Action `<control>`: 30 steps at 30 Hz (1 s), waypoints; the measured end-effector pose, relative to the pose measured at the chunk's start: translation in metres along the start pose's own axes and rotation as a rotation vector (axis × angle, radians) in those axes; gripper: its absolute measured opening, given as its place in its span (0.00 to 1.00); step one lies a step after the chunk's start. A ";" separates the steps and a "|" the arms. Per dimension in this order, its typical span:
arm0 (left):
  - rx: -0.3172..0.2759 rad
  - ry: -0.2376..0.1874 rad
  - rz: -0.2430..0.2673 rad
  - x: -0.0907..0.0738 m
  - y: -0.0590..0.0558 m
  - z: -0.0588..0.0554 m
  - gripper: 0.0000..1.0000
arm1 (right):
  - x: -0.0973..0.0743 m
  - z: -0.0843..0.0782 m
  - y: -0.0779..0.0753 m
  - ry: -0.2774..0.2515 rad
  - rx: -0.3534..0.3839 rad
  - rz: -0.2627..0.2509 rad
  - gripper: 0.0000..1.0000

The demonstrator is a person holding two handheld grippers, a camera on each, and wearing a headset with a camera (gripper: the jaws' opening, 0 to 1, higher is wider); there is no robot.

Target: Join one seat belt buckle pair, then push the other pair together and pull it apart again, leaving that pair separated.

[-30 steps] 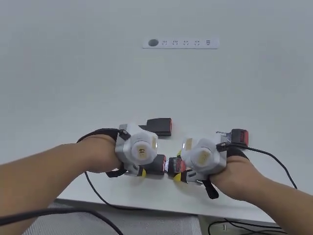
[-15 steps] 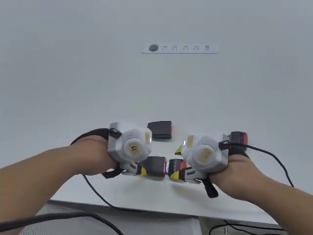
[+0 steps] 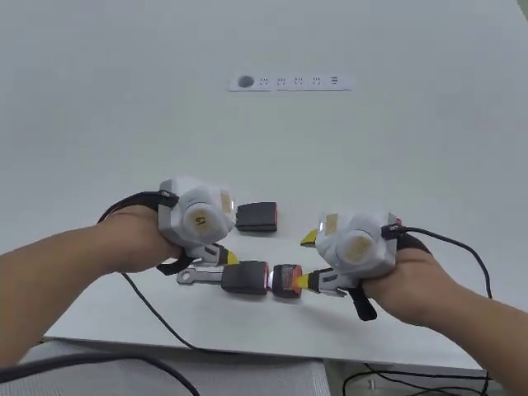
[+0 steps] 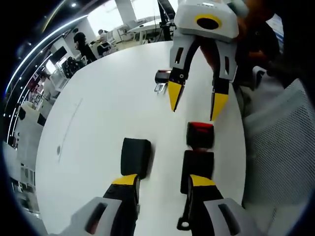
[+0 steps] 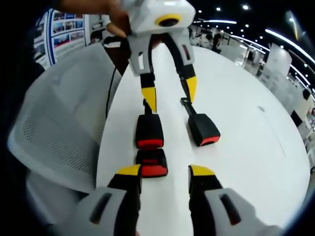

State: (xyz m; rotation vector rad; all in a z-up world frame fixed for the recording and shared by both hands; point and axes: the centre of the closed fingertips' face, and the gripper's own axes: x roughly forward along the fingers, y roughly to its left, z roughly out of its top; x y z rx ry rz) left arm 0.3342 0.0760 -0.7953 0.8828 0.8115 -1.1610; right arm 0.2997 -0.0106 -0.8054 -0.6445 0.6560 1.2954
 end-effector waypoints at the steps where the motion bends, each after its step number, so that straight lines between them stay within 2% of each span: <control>1: 0.005 -0.002 -0.002 0.001 0.002 0.001 0.41 | -0.003 -0.002 -0.003 0.004 0.002 -0.005 0.37; 7: -0.022 -0.005 0.012 0.006 0.020 -0.004 0.42 | -0.015 -0.022 -0.024 0.034 0.000 -0.037 0.38; 14: -0.015 -0.008 0.008 0.009 0.030 0.000 0.42 | -0.036 -0.045 -0.048 0.064 0.017 -0.081 0.39; 18: 0.011 -0.003 0.005 0.016 0.035 0.002 0.42 | -0.049 -0.064 -0.061 0.093 0.033 -0.108 0.39; 27: 0.021 0.022 -0.017 0.031 0.045 -0.003 0.42 | -0.069 -0.103 -0.080 0.157 0.061 -0.138 0.39; 30: 0.024 0.036 -0.029 0.034 0.046 -0.006 0.42 | -0.073 -0.106 -0.083 0.162 0.068 -0.144 0.39</control>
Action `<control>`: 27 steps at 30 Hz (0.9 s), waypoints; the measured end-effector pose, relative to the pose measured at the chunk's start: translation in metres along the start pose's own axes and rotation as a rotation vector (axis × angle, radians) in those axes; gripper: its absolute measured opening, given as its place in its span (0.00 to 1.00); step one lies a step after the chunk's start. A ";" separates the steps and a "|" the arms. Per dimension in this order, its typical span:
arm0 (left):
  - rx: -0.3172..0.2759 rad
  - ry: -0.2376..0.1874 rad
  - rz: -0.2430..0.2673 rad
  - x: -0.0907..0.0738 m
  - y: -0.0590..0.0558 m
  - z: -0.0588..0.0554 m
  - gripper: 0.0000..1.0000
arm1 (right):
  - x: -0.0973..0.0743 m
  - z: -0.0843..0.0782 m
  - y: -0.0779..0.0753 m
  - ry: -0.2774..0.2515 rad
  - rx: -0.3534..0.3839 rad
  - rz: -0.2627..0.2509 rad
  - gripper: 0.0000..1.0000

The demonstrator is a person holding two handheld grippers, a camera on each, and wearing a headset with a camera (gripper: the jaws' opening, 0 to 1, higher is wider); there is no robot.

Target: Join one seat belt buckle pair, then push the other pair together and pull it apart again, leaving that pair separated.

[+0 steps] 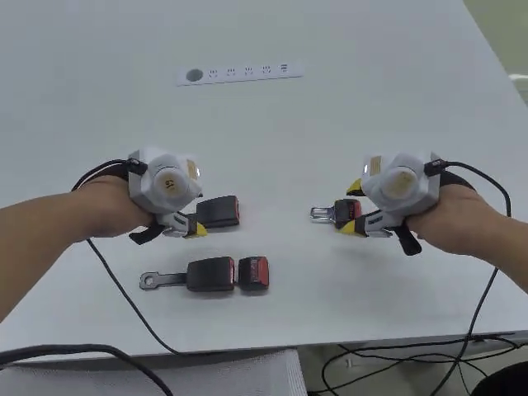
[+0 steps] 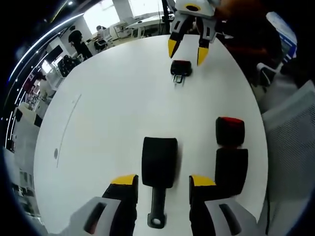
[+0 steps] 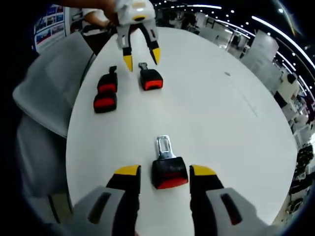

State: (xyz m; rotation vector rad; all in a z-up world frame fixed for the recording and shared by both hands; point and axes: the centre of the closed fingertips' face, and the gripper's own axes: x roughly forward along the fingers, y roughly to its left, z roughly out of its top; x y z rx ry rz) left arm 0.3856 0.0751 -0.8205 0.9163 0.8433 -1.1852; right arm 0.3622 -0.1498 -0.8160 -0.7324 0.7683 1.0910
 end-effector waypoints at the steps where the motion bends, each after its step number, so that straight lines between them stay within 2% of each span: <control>1: 0.001 0.007 -0.004 0.001 0.001 -0.002 0.43 | 0.000 -0.001 0.000 0.002 -0.002 0.000 0.39; 9: 0.012 0.048 -0.031 0.012 0.003 -0.011 0.43 | 0.000 -0.009 -0.001 0.013 -0.033 0.025 0.39; 15: 0.052 0.068 -0.068 0.020 -0.003 -0.014 0.43 | 0.008 -0.013 -0.002 0.030 -0.053 0.061 0.41; 17: 0.050 0.067 -0.070 0.021 -0.001 -0.013 0.43 | 0.011 -0.015 -0.004 0.034 -0.059 0.073 0.40; 21: 0.045 0.064 -0.066 0.023 0.003 -0.008 0.41 | 0.016 -0.019 0.001 0.054 -0.084 0.104 0.37; 26: 0.037 0.052 -0.078 0.027 0.005 -0.006 0.36 | 0.016 -0.021 0.000 0.042 -0.064 0.118 0.33; 27: 0.054 0.054 -0.072 0.027 0.007 -0.006 0.33 | 0.016 -0.020 -0.002 0.037 -0.065 0.118 0.33</control>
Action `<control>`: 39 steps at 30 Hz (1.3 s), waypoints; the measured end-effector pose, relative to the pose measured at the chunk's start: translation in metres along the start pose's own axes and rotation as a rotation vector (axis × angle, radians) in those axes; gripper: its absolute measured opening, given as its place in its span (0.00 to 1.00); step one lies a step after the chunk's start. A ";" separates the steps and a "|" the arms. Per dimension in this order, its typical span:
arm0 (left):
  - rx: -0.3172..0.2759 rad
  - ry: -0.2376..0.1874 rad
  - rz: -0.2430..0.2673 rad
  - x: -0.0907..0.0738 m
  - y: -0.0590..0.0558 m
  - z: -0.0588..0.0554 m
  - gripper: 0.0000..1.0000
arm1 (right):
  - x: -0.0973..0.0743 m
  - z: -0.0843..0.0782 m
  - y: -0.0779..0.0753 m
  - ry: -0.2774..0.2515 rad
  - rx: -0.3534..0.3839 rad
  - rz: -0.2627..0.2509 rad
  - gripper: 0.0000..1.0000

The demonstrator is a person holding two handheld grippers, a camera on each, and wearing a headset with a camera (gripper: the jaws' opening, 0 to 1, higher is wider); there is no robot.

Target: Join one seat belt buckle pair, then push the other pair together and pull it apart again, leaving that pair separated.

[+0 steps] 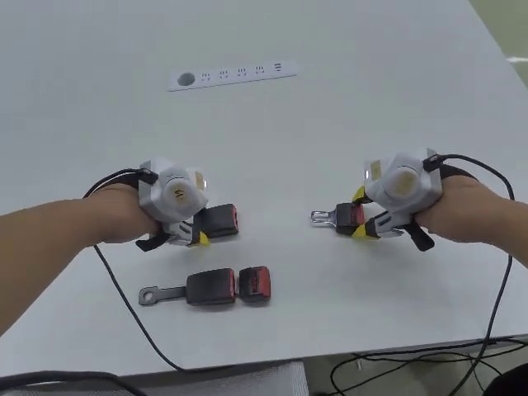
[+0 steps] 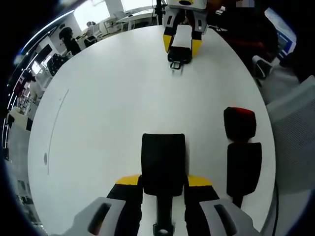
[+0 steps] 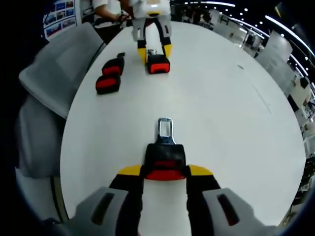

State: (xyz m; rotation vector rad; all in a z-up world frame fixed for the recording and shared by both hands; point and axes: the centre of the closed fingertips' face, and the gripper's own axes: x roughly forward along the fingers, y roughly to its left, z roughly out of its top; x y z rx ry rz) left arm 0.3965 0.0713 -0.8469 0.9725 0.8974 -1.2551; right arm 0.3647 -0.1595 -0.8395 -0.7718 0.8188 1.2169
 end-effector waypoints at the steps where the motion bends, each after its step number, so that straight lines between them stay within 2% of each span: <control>1: 0.006 0.001 0.001 0.000 0.001 -0.001 0.33 | 0.000 0.000 0.000 -0.001 -0.004 0.001 0.33; 4: 0.006 -0.003 -0.003 0.002 0.000 -0.001 0.33 | 0.000 0.000 0.001 -0.001 -0.011 0.013 0.32; 8: 0.050 0.002 -0.011 0.001 -0.004 0.001 0.32 | 0.001 0.000 0.001 0.007 -0.020 0.025 0.31; 13: 0.058 0.007 -0.011 -0.001 -0.008 0.003 0.32 | 0.003 0.005 -0.001 0.011 0.006 0.032 0.31; 20: 0.058 0.026 -0.015 -0.002 -0.008 0.005 0.32 | 0.015 0.024 0.005 0.023 -0.049 0.032 0.31; 21: 0.061 0.029 -0.015 -0.002 -0.008 0.004 0.32 | 0.018 0.027 0.002 0.024 -0.055 0.024 0.31; 25: 0.065 0.039 -0.016 0.001 -0.005 0.001 0.32 | 0.023 0.037 0.001 0.017 -0.067 0.013 0.31; 39: 0.083 0.063 -0.004 0.002 -0.005 0.001 0.31 | 0.056 0.085 0.006 -0.013 -0.111 0.010 0.32</control>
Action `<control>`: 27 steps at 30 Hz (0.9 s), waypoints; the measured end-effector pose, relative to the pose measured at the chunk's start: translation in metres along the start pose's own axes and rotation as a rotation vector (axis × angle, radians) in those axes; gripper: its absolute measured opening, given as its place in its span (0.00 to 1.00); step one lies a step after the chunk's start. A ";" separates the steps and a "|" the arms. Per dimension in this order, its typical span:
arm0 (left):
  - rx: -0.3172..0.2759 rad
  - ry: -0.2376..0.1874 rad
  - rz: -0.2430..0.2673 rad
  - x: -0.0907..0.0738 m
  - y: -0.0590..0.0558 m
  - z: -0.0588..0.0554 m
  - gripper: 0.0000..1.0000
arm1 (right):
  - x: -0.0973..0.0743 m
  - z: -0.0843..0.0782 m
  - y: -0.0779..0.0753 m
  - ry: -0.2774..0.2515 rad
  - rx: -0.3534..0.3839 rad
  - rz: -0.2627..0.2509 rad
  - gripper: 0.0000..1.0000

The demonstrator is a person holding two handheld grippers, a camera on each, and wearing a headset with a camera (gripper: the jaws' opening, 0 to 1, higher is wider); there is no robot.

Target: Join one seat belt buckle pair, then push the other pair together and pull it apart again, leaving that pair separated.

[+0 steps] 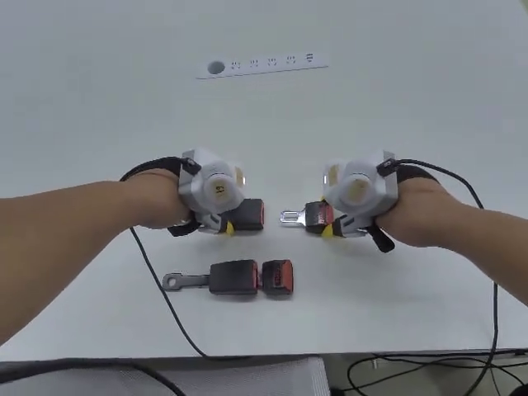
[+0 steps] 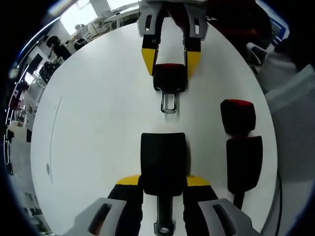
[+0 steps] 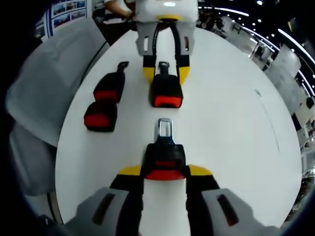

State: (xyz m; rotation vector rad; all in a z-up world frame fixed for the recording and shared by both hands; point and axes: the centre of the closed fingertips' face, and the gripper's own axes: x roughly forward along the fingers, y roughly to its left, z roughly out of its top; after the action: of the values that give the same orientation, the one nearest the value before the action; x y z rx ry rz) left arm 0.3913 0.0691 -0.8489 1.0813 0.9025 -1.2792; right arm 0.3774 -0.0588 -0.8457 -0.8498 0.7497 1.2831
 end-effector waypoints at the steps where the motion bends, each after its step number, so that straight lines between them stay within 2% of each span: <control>1: 0.001 -0.001 0.001 0.001 0.001 0.000 0.31 | 0.002 0.003 -0.001 -0.004 0.003 0.003 0.32; 8: 0.002 0.003 -0.005 0.002 0.002 -0.001 0.31 | 0.014 0.019 -0.004 -0.010 0.007 0.020 0.32; 13: 0.000 0.000 -0.009 0.003 0.002 -0.001 0.31 | 0.016 0.020 -0.004 -0.008 0.003 0.036 0.32; 19: 0.008 0.000 -0.011 0.003 0.002 -0.002 0.31 | 0.018 0.026 -0.003 -0.021 -0.019 0.026 0.32; 21: 0.001 -0.004 -0.014 0.003 0.003 -0.003 0.31 | 0.019 0.028 -0.004 -0.037 0.010 0.034 0.32; 25: 0.010 -0.006 -0.018 0.004 0.002 -0.002 0.32 | 0.021 0.032 -0.005 -0.047 0.003 0.036 0.31; 26: 0.020 -0.005 -0.018 0.004 0.002 -0.002 0.31 | 0.023 0.036 -0.004 -0.066 -0.015 0.038 0.31; 27: 0.021 -0.002 -0.017 0.004 0.002 -0.002 0.31 | 0.023 0.031 -0.004 -0.031 -0.018 0.037 0.31</control>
State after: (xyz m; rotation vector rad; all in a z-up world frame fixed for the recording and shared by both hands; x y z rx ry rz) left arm 0.3936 0.0692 -0.8533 1.0903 0.9000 -1.3065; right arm 0.3852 -0.0209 -0.8492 -0.8324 0.7330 1.3347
